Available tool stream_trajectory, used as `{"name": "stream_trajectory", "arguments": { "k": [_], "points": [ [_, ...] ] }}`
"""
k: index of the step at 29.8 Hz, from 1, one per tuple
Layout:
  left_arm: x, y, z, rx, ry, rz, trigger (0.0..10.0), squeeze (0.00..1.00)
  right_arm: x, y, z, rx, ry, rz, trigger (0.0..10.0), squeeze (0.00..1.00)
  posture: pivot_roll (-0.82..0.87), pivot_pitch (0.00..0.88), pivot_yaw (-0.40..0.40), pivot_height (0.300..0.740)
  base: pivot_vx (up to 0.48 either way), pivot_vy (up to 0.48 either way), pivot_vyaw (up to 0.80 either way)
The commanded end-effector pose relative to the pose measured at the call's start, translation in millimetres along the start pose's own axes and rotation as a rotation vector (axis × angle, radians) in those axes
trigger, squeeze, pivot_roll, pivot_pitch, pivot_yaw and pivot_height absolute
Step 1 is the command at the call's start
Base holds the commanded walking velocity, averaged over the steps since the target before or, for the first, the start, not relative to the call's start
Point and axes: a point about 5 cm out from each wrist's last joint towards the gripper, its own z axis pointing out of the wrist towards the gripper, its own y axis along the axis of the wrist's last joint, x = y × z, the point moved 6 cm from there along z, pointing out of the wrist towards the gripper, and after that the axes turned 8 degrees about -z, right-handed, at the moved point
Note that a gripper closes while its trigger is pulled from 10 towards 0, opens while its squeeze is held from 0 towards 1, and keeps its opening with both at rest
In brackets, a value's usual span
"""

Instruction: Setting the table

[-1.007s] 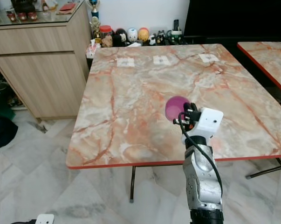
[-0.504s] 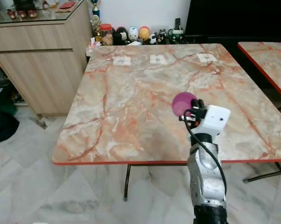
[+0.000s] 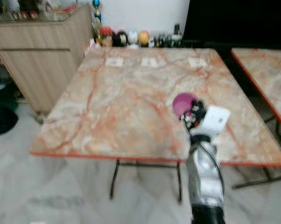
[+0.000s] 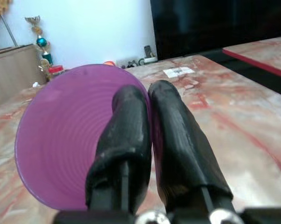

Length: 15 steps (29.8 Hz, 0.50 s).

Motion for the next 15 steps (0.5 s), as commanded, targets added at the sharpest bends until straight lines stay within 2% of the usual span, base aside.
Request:
{"name": "stream_trajectory", "arguments": {
  "k": [1, 15],
  "points": [
    [-3.8, 1.0, 1.1, 0.009, -0.003, 0.014, 10.0, 0.0, -6.3, 2.5, 0.5, -0.009, -0.021, -0.005, 10.0, 0.0, -0.01, 0.0, 0.007, 0.74, 0.0, -0.48, 0.0],
    [-6.4, 6.5, 2.3, -0.005, -0.007, 0.018, 10.0, 0.0, -13.1, 4.0, 1.1, -0.019, -0.049, -0.012, 10.0, 0.0, -0.01, 0.0, 0.011, 0.74, 0.0, -0.48, 0.0]
  ]
}}
